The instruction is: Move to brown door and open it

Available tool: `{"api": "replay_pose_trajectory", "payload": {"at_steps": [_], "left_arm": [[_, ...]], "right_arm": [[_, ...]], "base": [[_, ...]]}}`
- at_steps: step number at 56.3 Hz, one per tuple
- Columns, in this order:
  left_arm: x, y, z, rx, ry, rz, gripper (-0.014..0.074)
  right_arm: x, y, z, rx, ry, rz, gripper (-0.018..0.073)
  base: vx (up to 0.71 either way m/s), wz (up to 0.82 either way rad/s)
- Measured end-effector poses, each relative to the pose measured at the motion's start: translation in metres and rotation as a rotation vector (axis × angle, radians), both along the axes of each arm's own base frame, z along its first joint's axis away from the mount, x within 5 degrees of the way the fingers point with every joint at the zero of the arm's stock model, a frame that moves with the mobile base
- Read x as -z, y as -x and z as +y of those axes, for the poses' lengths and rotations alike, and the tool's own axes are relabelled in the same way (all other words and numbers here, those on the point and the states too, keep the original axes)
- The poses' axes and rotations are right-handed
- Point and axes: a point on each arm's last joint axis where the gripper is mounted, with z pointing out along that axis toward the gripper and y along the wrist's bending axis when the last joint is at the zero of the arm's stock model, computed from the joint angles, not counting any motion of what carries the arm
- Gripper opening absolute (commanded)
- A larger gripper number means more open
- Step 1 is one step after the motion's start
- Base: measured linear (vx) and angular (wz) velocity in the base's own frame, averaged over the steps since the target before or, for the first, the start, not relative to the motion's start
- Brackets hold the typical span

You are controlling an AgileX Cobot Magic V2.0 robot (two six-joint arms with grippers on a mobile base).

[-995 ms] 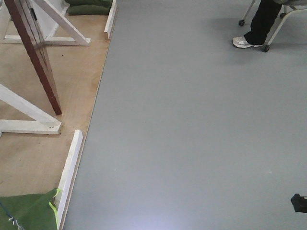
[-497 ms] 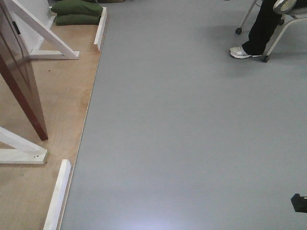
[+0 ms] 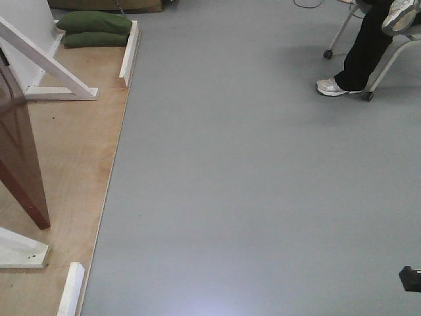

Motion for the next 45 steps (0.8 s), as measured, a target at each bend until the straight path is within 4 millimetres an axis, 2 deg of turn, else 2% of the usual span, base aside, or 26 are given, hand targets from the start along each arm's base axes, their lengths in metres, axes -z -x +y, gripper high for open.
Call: {"api": "replay_pose_trajectory", "payload": {"at_steps": [45], "left_arm": [[0.0, 0.0, 0.0, 0.0, 0.0, 0.0, -0.0006]], "right_arm": [[0.0, 0.0, 0.0, 0.0, 0.0, 0.0, 0.0]], "base": [[0.31, 0.02]]}}
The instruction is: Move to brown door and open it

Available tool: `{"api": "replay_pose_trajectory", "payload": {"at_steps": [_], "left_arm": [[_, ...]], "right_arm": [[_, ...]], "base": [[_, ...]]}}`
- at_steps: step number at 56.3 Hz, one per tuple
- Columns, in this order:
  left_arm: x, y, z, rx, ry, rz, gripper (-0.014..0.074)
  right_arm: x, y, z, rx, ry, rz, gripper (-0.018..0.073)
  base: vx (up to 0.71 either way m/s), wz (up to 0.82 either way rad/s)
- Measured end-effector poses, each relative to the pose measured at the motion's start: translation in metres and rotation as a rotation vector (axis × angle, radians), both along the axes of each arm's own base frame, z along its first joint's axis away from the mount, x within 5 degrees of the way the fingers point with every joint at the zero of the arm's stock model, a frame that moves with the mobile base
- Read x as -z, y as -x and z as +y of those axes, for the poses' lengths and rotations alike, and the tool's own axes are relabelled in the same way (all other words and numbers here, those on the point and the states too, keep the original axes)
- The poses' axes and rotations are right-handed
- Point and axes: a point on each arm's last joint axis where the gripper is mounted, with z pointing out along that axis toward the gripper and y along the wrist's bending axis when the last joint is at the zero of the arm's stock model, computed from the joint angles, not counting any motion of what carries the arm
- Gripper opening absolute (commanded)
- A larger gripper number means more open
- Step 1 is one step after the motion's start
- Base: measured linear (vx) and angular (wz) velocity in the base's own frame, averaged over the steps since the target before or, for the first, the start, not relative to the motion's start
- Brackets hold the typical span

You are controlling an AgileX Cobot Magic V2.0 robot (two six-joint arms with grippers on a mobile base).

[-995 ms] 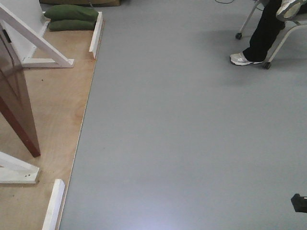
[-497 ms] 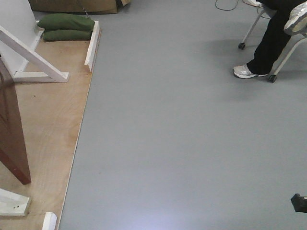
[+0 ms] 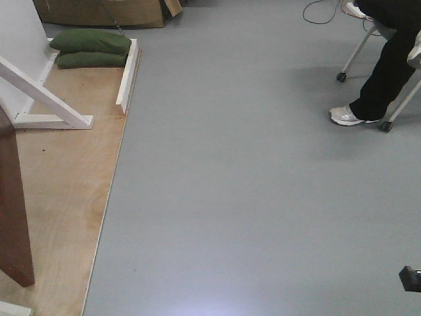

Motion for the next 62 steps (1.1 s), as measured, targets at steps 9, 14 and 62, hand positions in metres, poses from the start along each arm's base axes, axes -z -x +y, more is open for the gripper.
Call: {"api": "replay_pose_trajectory", "payload": {"at_steps": [9, 14, 62], "left_arm": [[0.0, 0.0, 0.0, 0.0, 0.0, 0.0, -0.0006], [0.0, 0.0, 0.0, 0.0, 0.0, 0.0, -0.0006], [0.0, 0.0, 0.0, 0.0, 0.0, 0.0, -0.0006]], "right_arm": [[0.0, 0.0, 0.0, 0.0, 0.0, 0.0, 0.0], [0.0, 0.0, 0.0, 0.0, 0.0, 0.0, 0.0], [0.0, 0.0, 0.0, 0.0, 0.0, 0.0, 0.0]], "base": [[0.25, 0.04], [0.22, 0.04], [0.08, 0.0]]}}
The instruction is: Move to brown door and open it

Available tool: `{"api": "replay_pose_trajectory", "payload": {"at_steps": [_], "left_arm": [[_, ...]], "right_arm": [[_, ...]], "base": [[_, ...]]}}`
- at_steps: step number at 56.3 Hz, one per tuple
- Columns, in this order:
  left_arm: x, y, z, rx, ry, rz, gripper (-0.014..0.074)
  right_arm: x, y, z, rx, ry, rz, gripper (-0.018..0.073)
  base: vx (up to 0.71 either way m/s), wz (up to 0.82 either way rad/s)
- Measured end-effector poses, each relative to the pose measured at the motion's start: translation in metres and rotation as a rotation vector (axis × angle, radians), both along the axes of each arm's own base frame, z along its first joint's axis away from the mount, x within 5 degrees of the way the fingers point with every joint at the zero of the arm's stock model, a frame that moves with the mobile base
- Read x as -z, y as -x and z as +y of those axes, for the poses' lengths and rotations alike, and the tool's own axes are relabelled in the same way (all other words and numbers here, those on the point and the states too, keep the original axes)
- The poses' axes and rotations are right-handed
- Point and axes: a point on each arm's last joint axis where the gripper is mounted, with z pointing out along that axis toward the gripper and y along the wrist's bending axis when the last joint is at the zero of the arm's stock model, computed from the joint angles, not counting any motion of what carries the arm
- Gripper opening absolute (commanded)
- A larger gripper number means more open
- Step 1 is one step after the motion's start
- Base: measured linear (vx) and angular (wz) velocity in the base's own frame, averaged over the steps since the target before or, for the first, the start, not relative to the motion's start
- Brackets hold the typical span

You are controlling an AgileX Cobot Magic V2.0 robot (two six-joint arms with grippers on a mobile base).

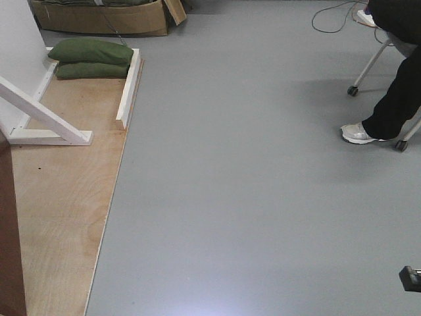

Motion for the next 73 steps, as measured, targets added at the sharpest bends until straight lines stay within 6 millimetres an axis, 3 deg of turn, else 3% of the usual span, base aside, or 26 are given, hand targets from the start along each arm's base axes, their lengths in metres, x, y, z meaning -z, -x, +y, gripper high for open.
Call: {"api": "replay_pose_trajectory", "payload": {"at_steps": [17, 23, 36, 53, 63, 73], "left_arm": [[0.0, 0.0, 0.0, 0.0, 0.0, 0.008, -0.0006], [-0.011, -0.002, 0.0, -0.001, 0.005, 0.074, -0.0006], [-0.077, -0.015, 0.006, -0.062, 0.021, 0.219, -0.0006], [-0.162, -0.046, 0.023, -0.187, 0.028, 0.178, -0.0006], [-0.19, -0.067, 0.042, -0.291, 0.038, 0.18, -0.0006], [-0.205, -0.066, 0.069, -0.472, 0.036, 0.146, -0.0006]], "right_arm": [[0.0, 0.0, 0.0, 0.0, 0.0, 0.0, 0.0], [0.0, 0.0, 0.0, 0.0, 0.0, 0.0, 0.0], [0.0, 0.0, 0.0, 0.0, 0.0, 0.0, 0.0], [0.0, 0.0, 0.0, 0.0, 0.0, 0.0, 0.0], [0.0, 0.0, 0.0, 0.0, 0.0, 0.0, 0.0], [0.0, 0.0, 0.0, 0.0, 0.0, 0.0, 0.0]], "base": [[0.0, 0.0], [0.0, 0.0], [0.0, 0.0], [0.0, 0.0], [0.0, 0.0], [0.0, 0.0]]}}
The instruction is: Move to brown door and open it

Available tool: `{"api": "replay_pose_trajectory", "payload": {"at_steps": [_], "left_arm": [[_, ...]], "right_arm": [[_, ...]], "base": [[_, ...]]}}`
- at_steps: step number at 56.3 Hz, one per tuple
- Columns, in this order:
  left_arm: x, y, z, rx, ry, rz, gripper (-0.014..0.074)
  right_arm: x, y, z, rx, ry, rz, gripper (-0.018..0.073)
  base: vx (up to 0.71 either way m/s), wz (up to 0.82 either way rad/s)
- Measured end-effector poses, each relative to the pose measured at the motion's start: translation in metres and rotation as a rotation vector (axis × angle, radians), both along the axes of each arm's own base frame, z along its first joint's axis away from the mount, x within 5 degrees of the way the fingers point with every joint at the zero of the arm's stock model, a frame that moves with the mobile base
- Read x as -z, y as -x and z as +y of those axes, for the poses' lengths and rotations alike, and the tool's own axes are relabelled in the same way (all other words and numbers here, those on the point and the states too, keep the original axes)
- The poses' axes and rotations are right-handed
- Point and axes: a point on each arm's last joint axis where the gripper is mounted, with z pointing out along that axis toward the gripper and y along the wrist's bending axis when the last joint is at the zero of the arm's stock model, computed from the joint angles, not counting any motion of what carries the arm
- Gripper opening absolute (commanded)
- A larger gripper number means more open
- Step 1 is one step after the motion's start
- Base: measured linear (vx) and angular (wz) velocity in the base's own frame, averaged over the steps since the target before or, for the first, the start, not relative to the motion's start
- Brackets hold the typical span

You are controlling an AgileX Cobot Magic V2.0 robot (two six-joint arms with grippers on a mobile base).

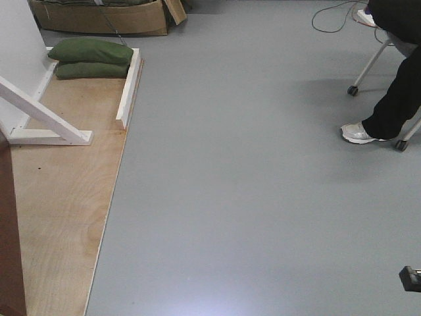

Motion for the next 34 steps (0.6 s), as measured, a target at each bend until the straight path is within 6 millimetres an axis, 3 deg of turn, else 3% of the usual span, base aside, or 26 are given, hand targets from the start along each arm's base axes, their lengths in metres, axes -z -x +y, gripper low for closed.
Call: {"api": "replay_pose_trajectory", "payload": {"at_steps": [20, 34], "left_arm": [[-0.024, 0.002, 0.045, -0.233, -0.172, -0.225, -0.0006], [-0.041, -0.006, 0.092, -0.372, -0.099, -0.304, -0.0006]], "right_arm": [[0.0, 0.0, 0.0, 0.0, 0.0, 0.0, 0.0], [0.0, 0.0, 0.0, 0.0, 0.0, 0.0, 0.0]], "base": [[0.0, 0.0], [0.0, 0.0]]}}
